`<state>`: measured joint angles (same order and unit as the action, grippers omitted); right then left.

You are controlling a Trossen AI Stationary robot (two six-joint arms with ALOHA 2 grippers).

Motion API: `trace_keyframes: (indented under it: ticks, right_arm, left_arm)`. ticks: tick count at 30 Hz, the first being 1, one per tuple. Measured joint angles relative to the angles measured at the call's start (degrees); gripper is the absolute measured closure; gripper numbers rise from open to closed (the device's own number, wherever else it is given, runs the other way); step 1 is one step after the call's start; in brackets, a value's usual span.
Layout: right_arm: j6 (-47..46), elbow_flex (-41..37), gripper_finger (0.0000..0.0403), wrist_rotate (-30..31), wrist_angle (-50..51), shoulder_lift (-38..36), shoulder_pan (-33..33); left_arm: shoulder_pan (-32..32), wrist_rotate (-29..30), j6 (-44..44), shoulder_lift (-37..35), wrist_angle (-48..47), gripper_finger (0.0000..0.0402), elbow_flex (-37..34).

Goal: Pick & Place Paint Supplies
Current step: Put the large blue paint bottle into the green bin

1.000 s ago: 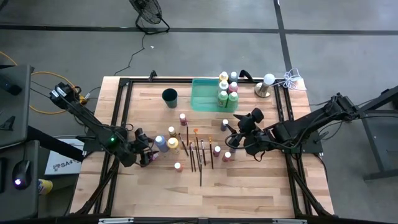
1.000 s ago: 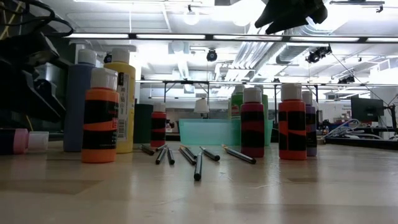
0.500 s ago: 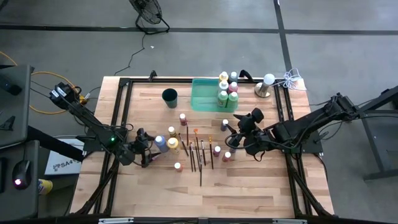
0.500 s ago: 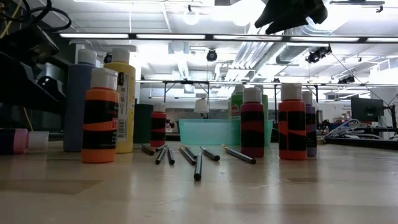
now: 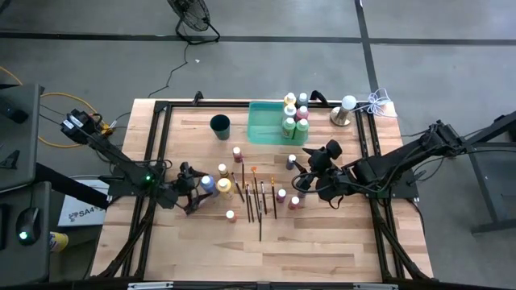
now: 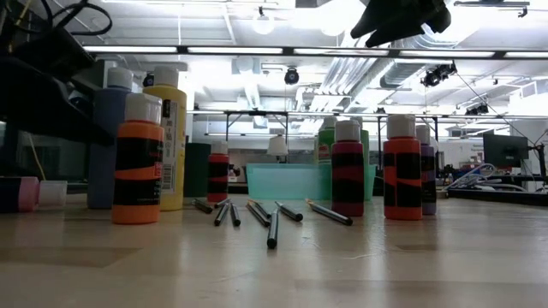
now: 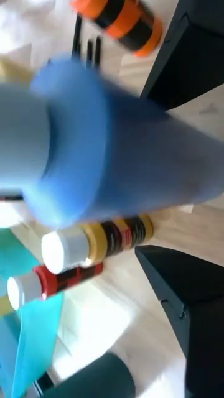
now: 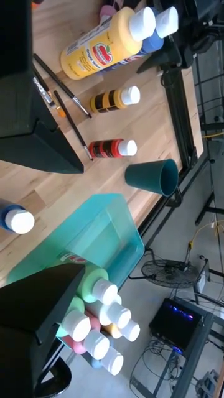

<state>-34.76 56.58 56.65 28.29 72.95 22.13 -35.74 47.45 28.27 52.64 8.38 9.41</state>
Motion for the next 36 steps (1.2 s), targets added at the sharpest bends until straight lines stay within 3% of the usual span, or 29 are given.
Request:
trace_keyframes:
  ticks: [9,24,32,36]
  right_arm:
    - [-0.2,0.0,0.0161,-0.1,0.7,0.0,0.0]
    - [-1.5,0.0,0.0161,-0.2,1.7,0.0,0.0]
    - [-1.5,0.0,0.0161,-0.2,1.7,0.0,0.0]
    - [-1.5,0.0,0.0161,-0.2,1.8,0.0,0.0]
  left_arm:
    - [1.6,-1.4,-3.7,-0.1,-0.7,0.0046,3.3]
    - [1.6,-0.4,1.1,-0.1,-30.6,0.0046,21.1]
    - [1.6,-0.2,1.6,-0.1,-34.9,0.0046,24.4]
    - [1.6,-0.3,2.4,0.0,-35.5,0.0067,24.4]
